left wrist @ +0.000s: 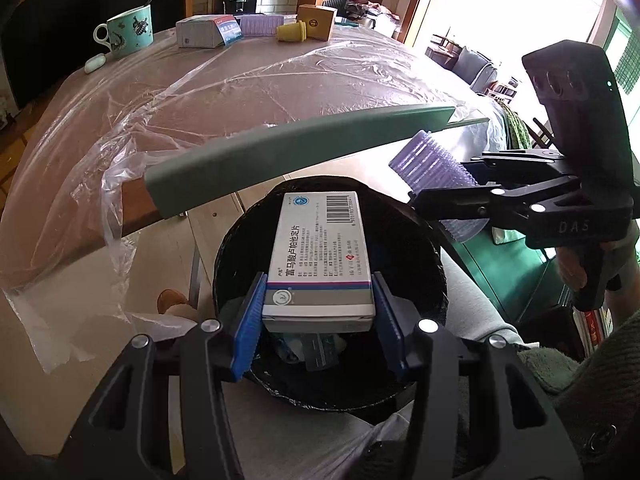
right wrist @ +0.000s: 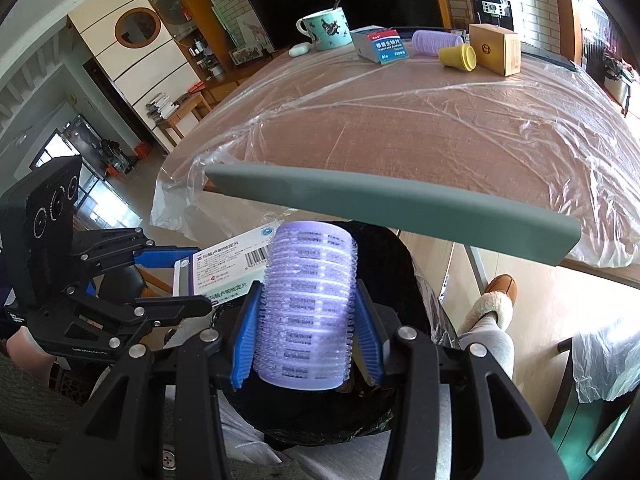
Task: Collect trash
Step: 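Carry the medicine box and purple roller over the black trash bin, then open both tools to drop the medicine box and roller into the bin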
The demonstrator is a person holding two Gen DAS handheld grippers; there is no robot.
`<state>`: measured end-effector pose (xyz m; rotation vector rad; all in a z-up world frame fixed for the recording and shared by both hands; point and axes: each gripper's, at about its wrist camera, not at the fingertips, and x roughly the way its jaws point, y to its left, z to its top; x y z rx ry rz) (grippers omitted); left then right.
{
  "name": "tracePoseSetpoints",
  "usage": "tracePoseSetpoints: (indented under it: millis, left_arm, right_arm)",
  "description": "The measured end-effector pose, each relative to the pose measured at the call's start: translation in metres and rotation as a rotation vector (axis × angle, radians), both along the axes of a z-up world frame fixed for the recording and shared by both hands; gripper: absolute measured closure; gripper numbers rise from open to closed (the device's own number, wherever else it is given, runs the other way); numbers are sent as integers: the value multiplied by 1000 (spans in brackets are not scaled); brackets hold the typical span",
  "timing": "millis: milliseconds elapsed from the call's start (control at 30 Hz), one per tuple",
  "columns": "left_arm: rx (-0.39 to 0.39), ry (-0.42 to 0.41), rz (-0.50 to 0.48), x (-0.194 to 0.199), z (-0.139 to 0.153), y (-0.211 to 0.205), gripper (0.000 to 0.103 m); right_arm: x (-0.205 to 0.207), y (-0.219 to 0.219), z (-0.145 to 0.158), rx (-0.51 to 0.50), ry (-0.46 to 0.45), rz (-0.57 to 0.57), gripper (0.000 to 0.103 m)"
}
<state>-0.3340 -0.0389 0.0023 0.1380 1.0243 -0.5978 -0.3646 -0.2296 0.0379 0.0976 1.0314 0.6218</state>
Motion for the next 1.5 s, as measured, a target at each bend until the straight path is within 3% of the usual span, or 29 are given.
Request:
tracePoseSetpoints:
  millis: [1500]
  left_arm:
    - [123, 59, 9, 33, -54, -13, 51]
  right_arm:
    - [13, 9, -54, -84, 103, -5, 59]
